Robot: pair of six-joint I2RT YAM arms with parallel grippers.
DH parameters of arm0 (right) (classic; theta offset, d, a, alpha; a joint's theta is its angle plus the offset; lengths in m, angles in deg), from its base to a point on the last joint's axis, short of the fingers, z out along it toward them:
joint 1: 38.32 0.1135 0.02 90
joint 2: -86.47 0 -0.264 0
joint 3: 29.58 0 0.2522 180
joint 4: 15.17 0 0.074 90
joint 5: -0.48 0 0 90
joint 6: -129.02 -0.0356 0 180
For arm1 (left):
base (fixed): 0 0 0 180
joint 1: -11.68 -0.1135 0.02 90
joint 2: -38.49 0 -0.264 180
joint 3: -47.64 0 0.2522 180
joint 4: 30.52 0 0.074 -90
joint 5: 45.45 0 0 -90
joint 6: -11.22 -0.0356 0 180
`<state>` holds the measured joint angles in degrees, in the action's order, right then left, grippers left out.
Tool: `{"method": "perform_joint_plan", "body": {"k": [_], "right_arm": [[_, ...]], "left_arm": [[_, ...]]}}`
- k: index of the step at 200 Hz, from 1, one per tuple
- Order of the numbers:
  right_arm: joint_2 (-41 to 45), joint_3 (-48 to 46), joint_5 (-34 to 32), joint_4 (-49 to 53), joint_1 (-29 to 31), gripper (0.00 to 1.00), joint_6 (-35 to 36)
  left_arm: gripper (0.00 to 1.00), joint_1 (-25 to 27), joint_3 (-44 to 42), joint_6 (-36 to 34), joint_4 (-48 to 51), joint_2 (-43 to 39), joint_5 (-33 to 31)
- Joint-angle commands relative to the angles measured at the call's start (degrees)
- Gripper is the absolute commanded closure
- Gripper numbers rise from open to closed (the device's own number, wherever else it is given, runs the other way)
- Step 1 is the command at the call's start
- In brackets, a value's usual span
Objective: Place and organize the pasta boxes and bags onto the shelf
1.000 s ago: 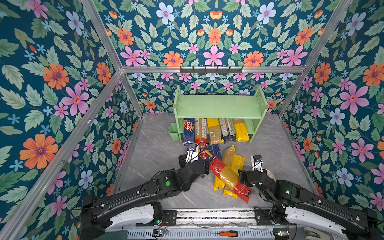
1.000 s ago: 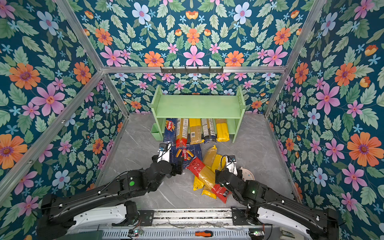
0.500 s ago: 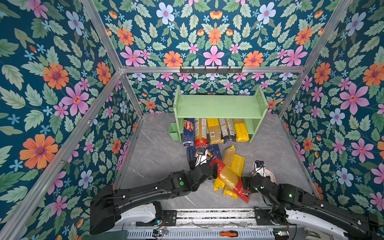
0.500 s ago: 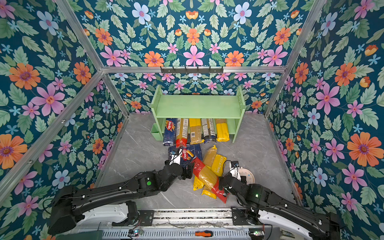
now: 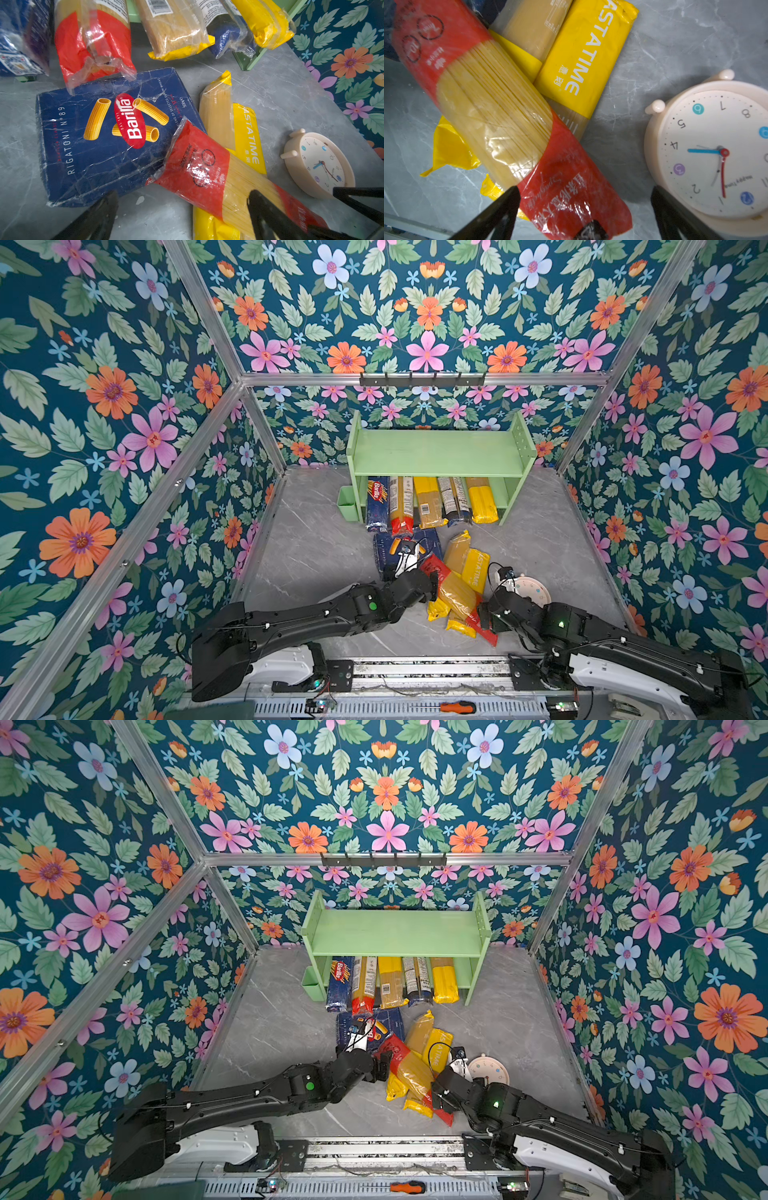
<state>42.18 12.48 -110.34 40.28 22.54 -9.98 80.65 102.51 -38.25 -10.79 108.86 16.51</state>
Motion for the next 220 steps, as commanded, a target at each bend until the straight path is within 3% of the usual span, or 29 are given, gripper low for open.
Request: {"method": "perform_joint_plan", "body": {"k": [1, 49, 126, 220], "right_arm": [[-1.74, -0.01, 1.06, -0.38, 0.05, 0.01, -1.93], [-6.32, 1.19, 2.36, -0.70, 0.05, 0.01, -1.90], [-6.79, -0.17, 6.29, -3.23, 0.05, 0.01, -2.73], [-18.16, 1.10, 11.28, -15.88, 0.93, 0.01, -0.97]], "left_arm": [[0.00, -0.45, -0.39, -0.17, -0.44, -0.52, 0.40], [0.00, -1.63, -2.07, 0.07, -0.45, -1.66, 1.68], [0.00, -2.39, -3.24, 1.02, -0.01, -1.89, 2.59], [0.00, -2.38, -5.07, 1.96, 1.27, -4.86, 1.93]]}}
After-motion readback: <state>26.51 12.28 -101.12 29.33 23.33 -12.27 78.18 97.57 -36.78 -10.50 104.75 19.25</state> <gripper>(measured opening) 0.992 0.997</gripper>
